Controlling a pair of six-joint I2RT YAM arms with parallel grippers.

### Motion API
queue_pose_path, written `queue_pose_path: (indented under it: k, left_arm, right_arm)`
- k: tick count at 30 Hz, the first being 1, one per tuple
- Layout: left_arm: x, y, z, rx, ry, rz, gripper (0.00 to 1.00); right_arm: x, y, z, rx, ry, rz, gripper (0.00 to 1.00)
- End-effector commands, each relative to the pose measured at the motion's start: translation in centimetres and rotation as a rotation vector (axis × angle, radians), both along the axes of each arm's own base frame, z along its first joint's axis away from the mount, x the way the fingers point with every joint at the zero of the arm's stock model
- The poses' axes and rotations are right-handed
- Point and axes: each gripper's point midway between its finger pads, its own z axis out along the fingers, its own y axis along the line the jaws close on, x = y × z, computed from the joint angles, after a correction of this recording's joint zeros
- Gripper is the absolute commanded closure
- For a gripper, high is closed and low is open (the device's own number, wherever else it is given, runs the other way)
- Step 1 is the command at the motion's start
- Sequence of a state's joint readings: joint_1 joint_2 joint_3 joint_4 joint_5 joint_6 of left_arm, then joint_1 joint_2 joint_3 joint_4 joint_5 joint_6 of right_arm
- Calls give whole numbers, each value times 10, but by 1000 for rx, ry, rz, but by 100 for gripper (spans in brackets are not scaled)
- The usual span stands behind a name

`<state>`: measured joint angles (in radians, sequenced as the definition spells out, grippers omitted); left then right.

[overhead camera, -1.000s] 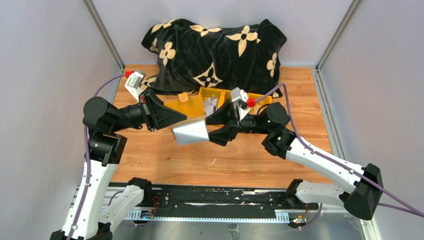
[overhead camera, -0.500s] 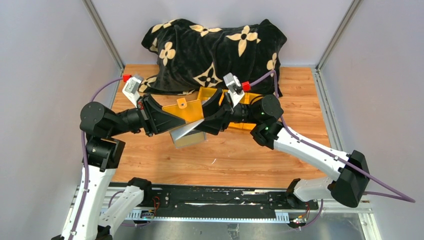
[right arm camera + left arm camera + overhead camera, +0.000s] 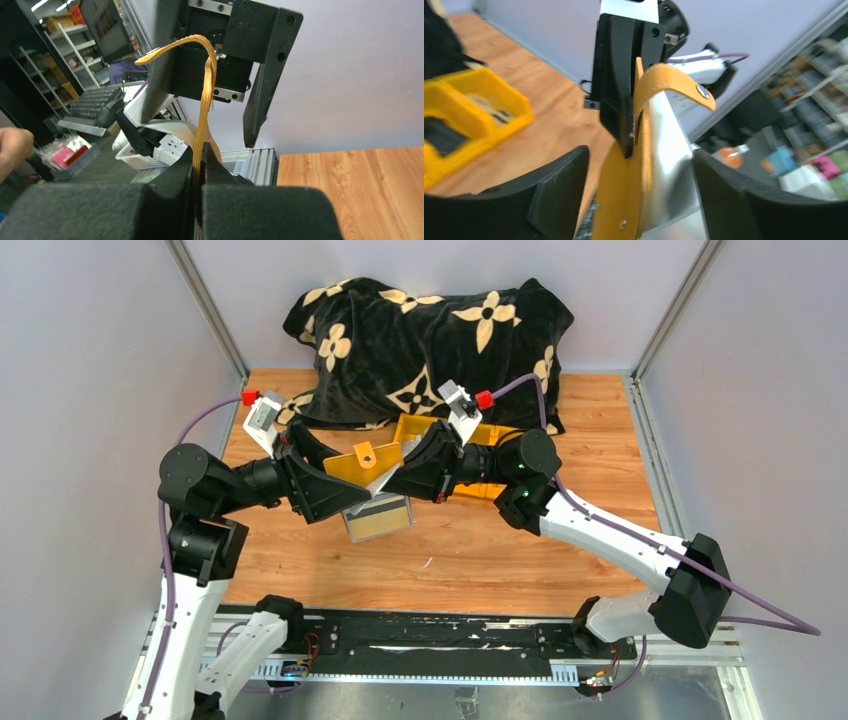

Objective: Take the credit cards out of the card holder
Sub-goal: Open the card holder.

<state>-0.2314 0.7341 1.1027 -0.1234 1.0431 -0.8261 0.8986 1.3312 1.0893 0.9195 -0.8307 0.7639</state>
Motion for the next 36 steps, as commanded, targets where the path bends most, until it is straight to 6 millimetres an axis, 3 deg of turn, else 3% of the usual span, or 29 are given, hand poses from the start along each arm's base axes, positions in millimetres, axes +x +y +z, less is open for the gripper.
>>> queue_pose_path:
  k: [1, 7, 12, 14, 19, 29, 34, 36]
  left_arm:
    - [-6, 6, 17, 34, -125, 53, 7]
    - [-19, 10, 31, 25, -242, 62, 4]
    - [-18, 13, 21, 37, -290, 93, 10]
    - [-7, 17, 13, 69, -308, 157, 16]
    - [15, 23, 9, 82, -288, 261, 46]
    - [10, 9, -3, 40, -175, 134, 72]
    - [8, 9, -2, 42, -156, 124, 93]
    - [11, 10, 5, 33, -145, 141, 100]
  right_arm:
    - [11, -10, 17, 39, 110, -55, 100]
    - [28, -18, 14, 14, 252, -102, 100]
    - [26, -20, 20, 16, 315, -83, 100]
    - [21, -20, 24, 27, 325, -58, 100]
    - [10, -14, 25, 22, 328, -18, 100]
    - [-1, 4, 22, -16, 368, 58, 100]
    - [-3, 3, 27, 5, 366, 82, 100]
    - [-8, 1, 25, 11, 342, 106, 84]
